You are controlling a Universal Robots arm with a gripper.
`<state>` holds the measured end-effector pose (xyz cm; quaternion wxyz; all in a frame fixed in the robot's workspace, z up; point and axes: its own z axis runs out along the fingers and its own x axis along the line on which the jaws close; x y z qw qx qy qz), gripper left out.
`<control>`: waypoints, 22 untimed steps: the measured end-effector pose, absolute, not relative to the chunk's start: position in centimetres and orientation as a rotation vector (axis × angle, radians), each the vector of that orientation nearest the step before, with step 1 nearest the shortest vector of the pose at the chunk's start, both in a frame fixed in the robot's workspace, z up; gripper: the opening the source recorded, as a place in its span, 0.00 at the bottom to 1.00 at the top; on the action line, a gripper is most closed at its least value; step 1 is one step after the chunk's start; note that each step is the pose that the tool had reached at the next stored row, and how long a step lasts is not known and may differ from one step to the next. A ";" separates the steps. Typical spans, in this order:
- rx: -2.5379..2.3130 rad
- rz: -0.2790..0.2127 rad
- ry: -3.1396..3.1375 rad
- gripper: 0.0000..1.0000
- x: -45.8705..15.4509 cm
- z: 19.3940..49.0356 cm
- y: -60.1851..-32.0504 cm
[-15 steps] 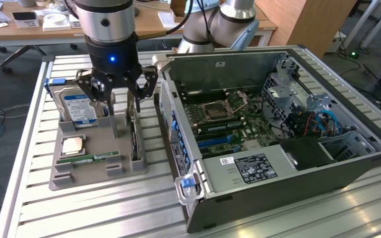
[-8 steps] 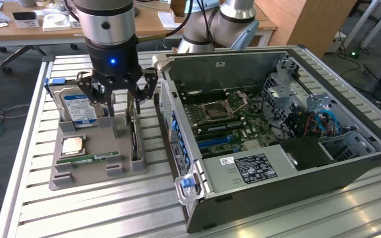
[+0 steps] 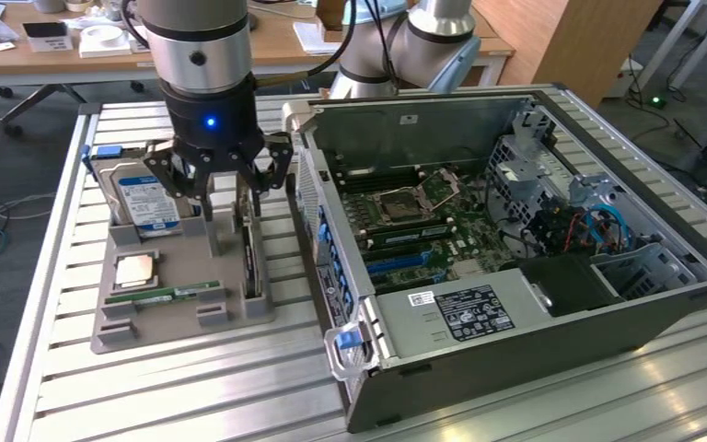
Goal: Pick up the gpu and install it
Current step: 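Pick up the gpu and move the gpu toward the slot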
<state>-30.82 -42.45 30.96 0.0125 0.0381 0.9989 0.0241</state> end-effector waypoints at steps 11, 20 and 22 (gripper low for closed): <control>0.119 0.075 3.113 0.59 -30.8 30.7 -42.4; 0.119 0.075 3.113 0.59 -30.8 30.2 -42.4; 0.119 0.075 3.113 0.59 -30.8 30.2 -42.4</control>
